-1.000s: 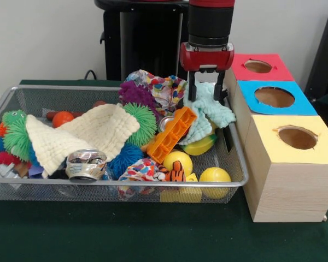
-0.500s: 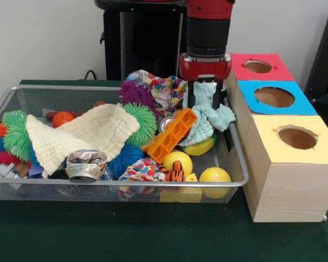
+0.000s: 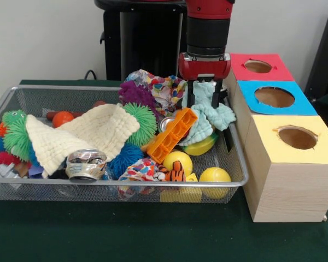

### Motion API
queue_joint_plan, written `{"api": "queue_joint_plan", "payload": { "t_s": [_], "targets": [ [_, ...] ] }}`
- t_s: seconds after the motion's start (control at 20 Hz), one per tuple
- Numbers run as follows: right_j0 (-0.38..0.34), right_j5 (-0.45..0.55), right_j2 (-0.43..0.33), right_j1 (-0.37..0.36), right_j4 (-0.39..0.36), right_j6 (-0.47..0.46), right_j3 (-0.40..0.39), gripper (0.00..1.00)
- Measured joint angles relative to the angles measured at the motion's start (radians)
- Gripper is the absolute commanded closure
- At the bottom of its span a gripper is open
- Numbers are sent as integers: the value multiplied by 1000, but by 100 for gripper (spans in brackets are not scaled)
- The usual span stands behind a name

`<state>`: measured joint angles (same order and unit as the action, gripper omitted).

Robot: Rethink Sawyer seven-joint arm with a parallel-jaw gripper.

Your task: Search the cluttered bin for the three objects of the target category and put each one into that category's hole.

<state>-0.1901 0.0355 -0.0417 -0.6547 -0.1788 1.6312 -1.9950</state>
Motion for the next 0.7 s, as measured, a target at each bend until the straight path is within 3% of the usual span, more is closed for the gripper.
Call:
{"api": "queue_joint_plan", "payload": {
  "t_s": [0.7],
  "targets": [
    [1,0,3,-34,0,0,-21,0]
  ]
}}
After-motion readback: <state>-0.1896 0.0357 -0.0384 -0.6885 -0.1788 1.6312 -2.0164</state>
